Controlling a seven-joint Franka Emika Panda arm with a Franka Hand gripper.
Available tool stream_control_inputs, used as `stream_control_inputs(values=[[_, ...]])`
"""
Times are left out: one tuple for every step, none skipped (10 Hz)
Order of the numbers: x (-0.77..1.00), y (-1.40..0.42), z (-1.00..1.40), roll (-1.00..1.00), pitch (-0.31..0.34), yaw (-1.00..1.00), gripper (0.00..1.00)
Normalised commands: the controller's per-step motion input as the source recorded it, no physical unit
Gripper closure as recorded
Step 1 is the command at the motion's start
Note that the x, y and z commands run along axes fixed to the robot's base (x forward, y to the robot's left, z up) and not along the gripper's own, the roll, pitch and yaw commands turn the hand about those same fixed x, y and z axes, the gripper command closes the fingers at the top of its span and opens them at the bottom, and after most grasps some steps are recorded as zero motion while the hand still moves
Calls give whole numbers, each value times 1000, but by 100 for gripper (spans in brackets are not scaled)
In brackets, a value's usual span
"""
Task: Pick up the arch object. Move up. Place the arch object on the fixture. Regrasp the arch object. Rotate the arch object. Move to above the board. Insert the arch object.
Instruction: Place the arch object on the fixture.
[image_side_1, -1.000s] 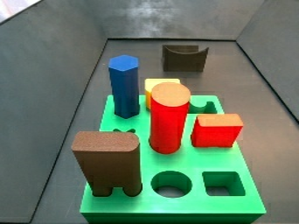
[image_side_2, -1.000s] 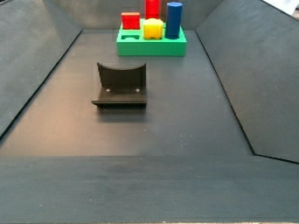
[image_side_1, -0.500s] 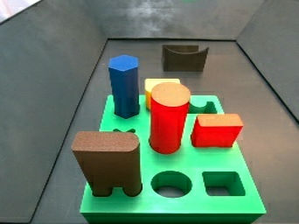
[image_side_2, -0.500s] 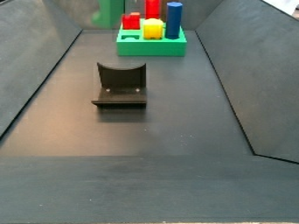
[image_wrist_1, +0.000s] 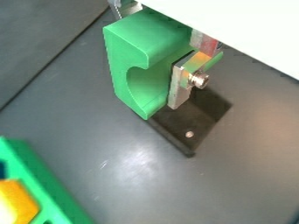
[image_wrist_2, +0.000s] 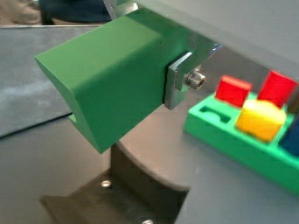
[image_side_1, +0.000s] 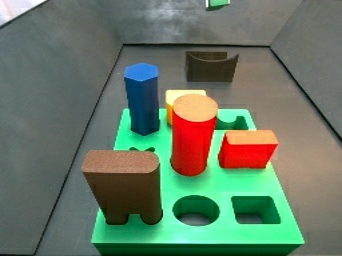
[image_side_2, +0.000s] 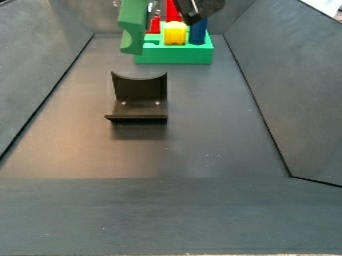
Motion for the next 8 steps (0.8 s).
stream_control_inputs(values=[[86, 42, -18, -957, 519, 172, 100], [89, 44, -20, -722, 455, 6, 100], [86, 43, -14, -478, 365, -125, 100], [77, 34, -12, -329, 285, -181, 100], [69, 27, -8, -236, 207, -198, 100], [126, 132, -1000, -1000, 302, -113, 100], [127, 133, -1000, -1000, 280, -116, 100], [149, 139, -1000, -904, 250, -192, 100]])
